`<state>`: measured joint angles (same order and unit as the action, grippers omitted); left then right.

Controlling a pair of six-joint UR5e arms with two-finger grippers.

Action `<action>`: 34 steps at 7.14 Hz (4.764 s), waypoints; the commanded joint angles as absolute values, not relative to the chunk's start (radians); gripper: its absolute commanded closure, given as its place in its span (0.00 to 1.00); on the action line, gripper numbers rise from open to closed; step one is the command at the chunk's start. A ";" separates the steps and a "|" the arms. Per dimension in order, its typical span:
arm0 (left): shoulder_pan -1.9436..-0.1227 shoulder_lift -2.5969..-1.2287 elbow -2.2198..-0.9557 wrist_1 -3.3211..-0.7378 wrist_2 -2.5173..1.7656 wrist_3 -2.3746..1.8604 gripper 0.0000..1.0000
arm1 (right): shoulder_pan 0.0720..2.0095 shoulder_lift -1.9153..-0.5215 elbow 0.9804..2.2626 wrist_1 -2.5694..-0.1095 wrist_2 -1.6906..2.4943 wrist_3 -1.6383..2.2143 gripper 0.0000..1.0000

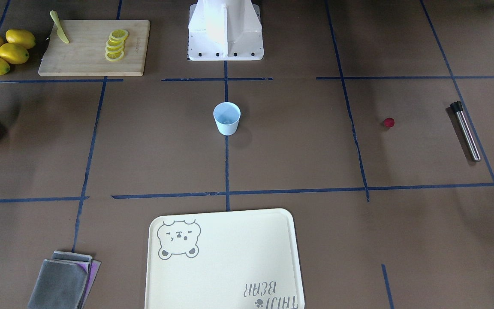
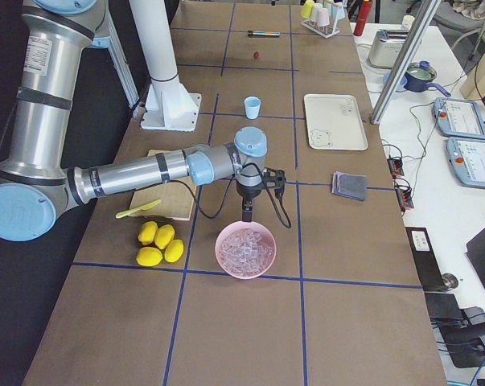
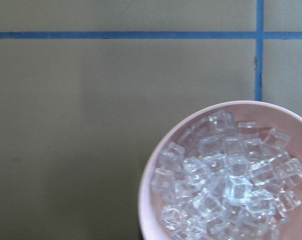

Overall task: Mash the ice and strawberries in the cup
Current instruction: 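Lower the right gripper into the bowl and grasp another ice cube, then carry the ice cube with the right gripper to the blue cup and drop it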

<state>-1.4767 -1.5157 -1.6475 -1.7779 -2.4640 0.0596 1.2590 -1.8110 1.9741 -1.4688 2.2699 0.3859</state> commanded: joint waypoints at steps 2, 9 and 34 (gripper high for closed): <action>-1.474 -1.516 -1.647 -1.778 -2.465 0.058 0.00 | 1.282 -1.816 1.881 -1.454 2.264 0.184 0.01; -1.468 -1.516 -1.647 -1.778 -2.465 0.060 0.00 | 1.255 -1.775 1.744 -1.335 2.269 0.187 0.19; -1.468 -1.517 -1.649 -1.781 -2.494 0.061 0.00 | 0.624 -1.164 2.007 -1.374 2.030 1.694 1.00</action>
<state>-1.4680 -1.5164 -1.6478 -1.7801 -2.4943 0.0614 0.7435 -1.2848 2.0545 -1.3724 2.1361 1.5271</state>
